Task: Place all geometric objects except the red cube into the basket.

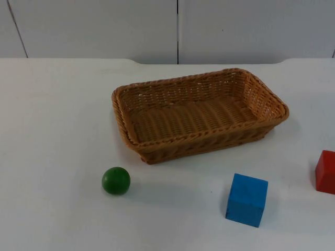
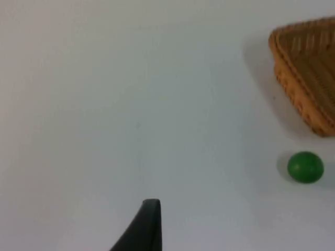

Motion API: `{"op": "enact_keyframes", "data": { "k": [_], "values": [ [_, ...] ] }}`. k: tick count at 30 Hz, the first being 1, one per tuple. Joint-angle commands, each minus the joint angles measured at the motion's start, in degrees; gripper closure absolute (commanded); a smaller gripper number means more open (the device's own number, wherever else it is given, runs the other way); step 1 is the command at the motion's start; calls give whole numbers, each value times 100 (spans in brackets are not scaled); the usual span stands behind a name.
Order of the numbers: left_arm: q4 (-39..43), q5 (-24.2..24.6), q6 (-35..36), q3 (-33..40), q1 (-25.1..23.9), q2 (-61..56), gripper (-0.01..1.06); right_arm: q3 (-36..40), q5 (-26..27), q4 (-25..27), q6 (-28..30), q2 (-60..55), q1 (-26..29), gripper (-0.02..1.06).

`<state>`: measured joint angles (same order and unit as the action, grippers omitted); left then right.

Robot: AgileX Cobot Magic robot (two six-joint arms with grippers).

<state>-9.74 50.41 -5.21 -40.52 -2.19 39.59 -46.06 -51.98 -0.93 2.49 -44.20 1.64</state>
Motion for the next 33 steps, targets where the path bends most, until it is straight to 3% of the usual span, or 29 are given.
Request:
{"op": "enact_keyframes", "data": {
  "k": [1,7,10,11,16,19,21,28,33],
  "values": [
    [-150,-133,-199,-39,11,407,0,-38,190,7,27,-278,-20,-1],
    [-209,-188,-608,-39,11,1312,0,-38,343,7,50,-764,-20,-1],
    [-620,-260,-1299,-39,11,1770,3,-38,412,7,50,-892,-20,-1],
    [-934,-371,-1841,-39,23,1946,6,-38,453,7,50,-892,-20,-1],
    [-1438,-584,-2409,-39,116,2393,6,-38,481,51,-5,-881,-20,-1],
    [-1437,-584,-2426,-65,361,2703,6,-38,492,93,-5,-881,-20,-1],
    [-1363,-627,-2397,-168,805,3093,6,-38,528,93,-5,-881,-20,-1],
    [-1082,-1499,-2303,-502,1996,4125,6,-38,540,93,-5,-881,-20,-1],
    [-766,-1601,-2289,-883,2511,4878,6,-38,540,93,-5,-881,-20,-1]
  ]
}}
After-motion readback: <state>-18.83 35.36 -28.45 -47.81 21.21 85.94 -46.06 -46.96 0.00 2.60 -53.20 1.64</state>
